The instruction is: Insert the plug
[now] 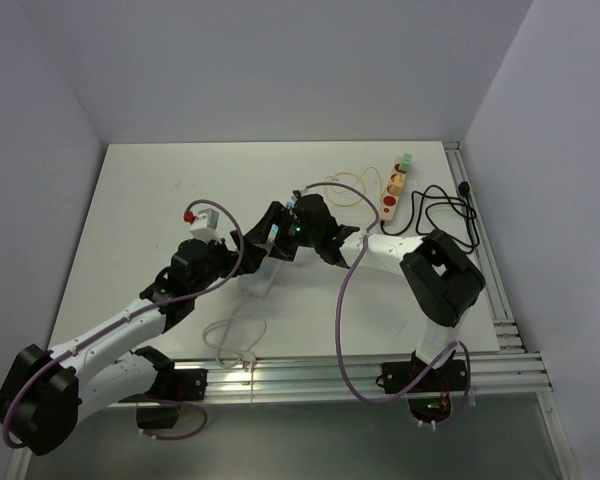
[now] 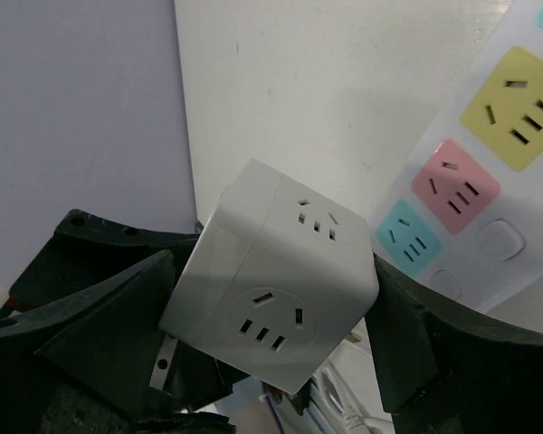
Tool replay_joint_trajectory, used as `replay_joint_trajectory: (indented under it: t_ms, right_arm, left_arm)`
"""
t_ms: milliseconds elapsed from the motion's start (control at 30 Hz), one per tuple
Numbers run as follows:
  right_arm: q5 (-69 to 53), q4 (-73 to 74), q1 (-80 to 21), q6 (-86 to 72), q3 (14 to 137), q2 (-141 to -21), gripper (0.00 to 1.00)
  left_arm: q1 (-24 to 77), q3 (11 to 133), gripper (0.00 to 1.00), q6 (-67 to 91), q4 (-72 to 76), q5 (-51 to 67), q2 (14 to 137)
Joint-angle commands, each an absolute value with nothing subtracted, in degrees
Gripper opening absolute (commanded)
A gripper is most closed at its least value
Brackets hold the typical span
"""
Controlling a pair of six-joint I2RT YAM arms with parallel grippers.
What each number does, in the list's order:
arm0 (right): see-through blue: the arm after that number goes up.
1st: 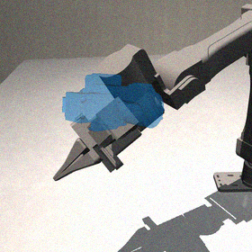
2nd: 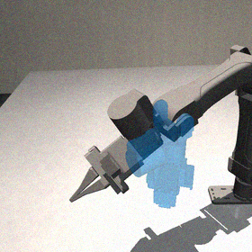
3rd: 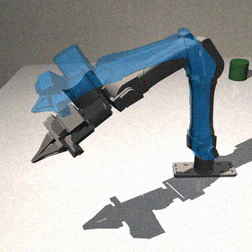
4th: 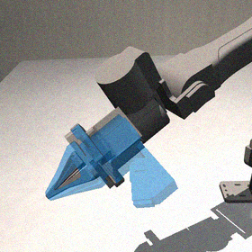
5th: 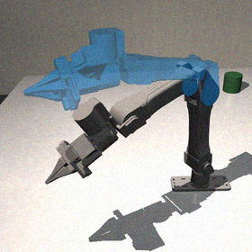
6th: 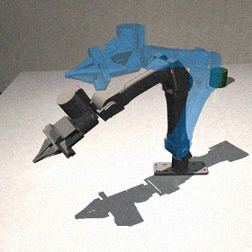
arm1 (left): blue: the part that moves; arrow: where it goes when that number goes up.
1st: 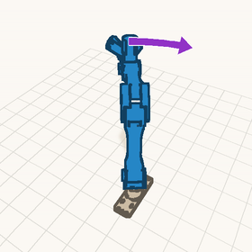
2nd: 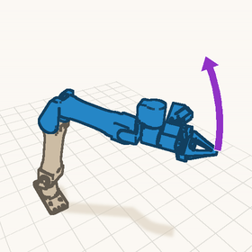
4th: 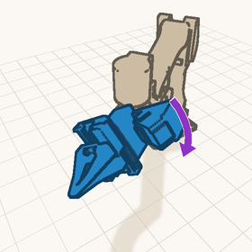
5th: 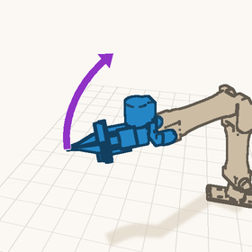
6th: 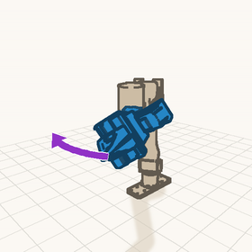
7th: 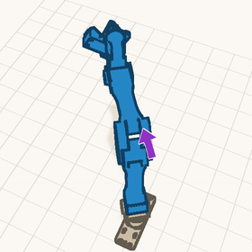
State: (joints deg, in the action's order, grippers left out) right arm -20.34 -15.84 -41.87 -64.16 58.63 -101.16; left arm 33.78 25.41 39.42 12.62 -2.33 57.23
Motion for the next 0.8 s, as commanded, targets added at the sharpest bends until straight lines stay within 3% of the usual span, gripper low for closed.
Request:
replay_joint_trajectory:
  t_ms: [0,300,467,633,767]
  right_arm:
    - [-20.1,-18.5,-42.6,-66.5,61.9,-100.3,0.39]
    - [-20.5,-19.5,-43.5,-68.7,61.5,-99.4,0.39]
    - [-20.0,-20.0,-43.9,-69.3,60.6,-98.4,0.4]
    - [-19.7,-18.5,-44.1,-69.2,60.7,-97.5,0.41]
    - [-20.0,-17.5,-44.2,-68.2,61.1,-97.1,0.51]
  left_arm:
    - [34.8,26.8,1.0,37.8,16.7,-5.4,56.5]
    - [37.3,27.0,0.96,37.6,17.6,-11.0,59.6]
    - [37.8,27.1,0.72,37.4,19.0,-11.8,60.5]
    - [37.8,26.9,0.57,37.7,20.3,-12.7,61.7]
    - [37.9,26.1,0.45,37.4,21.4,-12.9,60.7]
